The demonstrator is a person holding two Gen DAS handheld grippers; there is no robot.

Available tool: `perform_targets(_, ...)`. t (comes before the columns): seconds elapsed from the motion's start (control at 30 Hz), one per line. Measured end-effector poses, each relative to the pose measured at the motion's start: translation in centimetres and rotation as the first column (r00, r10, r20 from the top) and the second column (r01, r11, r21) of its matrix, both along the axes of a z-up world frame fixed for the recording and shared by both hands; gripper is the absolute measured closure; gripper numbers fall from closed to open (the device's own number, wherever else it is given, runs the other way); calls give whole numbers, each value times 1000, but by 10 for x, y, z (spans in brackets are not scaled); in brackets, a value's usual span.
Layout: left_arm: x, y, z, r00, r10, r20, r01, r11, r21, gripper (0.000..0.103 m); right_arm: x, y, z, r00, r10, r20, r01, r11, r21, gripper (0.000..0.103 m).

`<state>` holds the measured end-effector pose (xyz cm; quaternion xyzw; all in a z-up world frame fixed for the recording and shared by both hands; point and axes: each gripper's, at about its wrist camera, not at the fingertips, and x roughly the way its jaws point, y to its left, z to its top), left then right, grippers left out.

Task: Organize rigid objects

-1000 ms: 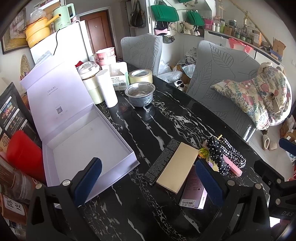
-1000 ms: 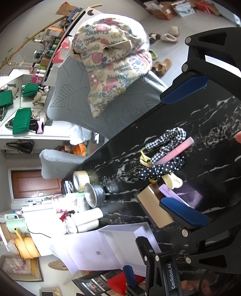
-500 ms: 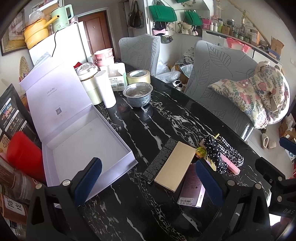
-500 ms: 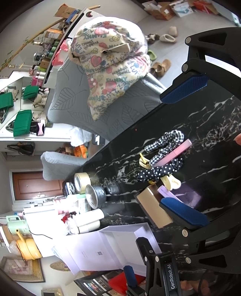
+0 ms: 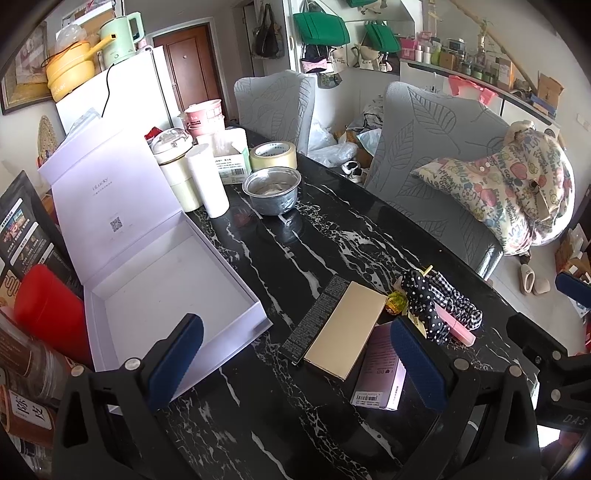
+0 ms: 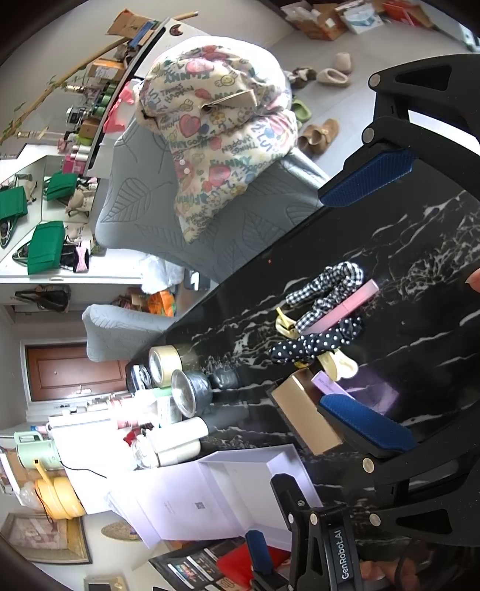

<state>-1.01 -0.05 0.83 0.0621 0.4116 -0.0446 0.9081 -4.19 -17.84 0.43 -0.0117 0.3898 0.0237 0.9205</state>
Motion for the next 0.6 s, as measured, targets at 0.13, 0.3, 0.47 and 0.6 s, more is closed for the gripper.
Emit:
perform_targets(0.13,-1,0,1,1000,-1,2,1,1000,-1,0,-1,-1,1,1000,-2,3,2,1000,1,0)
perform_targets(0.3,0,0,1,1000,-2,-1,2,1000,-4,0,-4,-3,2,1000,-2,7,2,1000,3,0)
perform_targets(0.47,0,1,1,1000,-7,-6,7,1000,-13,0,-3,-2,2,1000,-5,5,5,1000,4,0)
perform_targets(0.6,2,-1,1,1000,-12,-7,12,1000,-19,0,-3,-2,2,1000,1,8,-1,1000,5,0)
